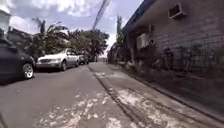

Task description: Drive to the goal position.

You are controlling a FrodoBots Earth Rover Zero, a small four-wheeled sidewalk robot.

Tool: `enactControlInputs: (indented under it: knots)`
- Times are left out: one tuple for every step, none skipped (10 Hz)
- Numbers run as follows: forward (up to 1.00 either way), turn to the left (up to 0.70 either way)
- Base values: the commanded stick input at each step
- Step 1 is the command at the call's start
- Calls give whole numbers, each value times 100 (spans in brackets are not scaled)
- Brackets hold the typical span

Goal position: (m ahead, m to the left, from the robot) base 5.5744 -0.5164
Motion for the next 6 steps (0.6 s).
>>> enactControlInputs:
  knots:
    - [70, 0]
    - [70, 0]
    - [70, 0]
    - [70, 0]
    - [70, 0]
    - [70, 0]
